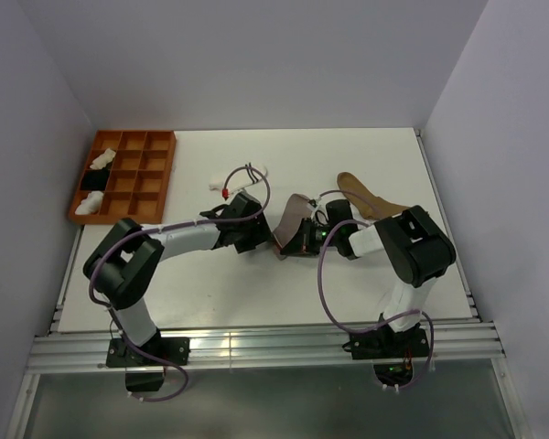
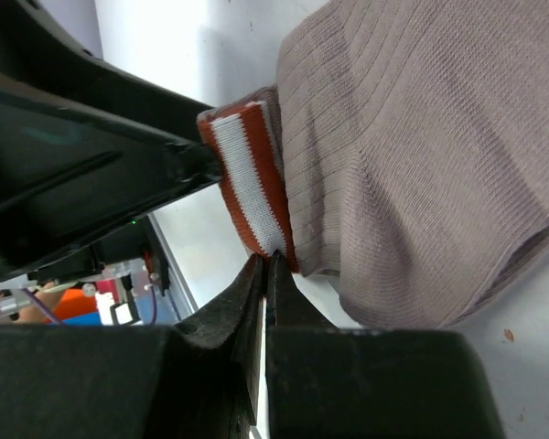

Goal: Roll the socks
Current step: Roll the sock at the center of the board.

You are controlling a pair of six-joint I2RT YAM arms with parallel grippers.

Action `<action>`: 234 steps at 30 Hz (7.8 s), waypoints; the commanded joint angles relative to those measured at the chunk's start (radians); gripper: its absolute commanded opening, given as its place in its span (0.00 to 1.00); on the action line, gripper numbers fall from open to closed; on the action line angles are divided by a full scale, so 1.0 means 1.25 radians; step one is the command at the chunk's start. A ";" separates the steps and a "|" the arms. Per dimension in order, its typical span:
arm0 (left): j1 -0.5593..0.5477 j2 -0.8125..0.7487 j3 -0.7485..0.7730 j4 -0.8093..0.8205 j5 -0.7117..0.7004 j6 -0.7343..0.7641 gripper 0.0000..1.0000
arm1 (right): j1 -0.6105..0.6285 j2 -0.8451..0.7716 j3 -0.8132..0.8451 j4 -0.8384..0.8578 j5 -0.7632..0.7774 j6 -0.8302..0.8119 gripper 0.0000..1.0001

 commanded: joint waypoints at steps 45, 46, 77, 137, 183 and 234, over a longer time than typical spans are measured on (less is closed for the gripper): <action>-0.003 0.068 0.063 -0.091 0.023 0.098 0.00 | 0.465 -0.307 0.023 -0.224 0.907 -0.483 0.45; -0.002 0.063 0.063 -0.096 0.023 0.100 0.00 | 0.475 -0.297 0.026 -0.224 0.915 -0.487 0.45; 0.002 0.074 0.070 -0.103 0.035 0.118 0.00 | 0.540 -0.199 0.073 -0.196 0.994 -0.524 0.45; 0.018 -0.142 -0.246 0.279 0.018 -0.050 0.64 | 0.131 0.000 0.053 -0.043 0.067 -0.040 0.00; 0.022 0.023 -0.114 0.056 -0.009 0.034 0.01 | 0.362 -0.278 0.055 -0.249 0.764 -0.328 0.43; 0.022 0.031 -0.055 0.001 0.025 0.080 0.01 | 0.510 -0.089 0.114 -0.189 0.892 -0.483 0.46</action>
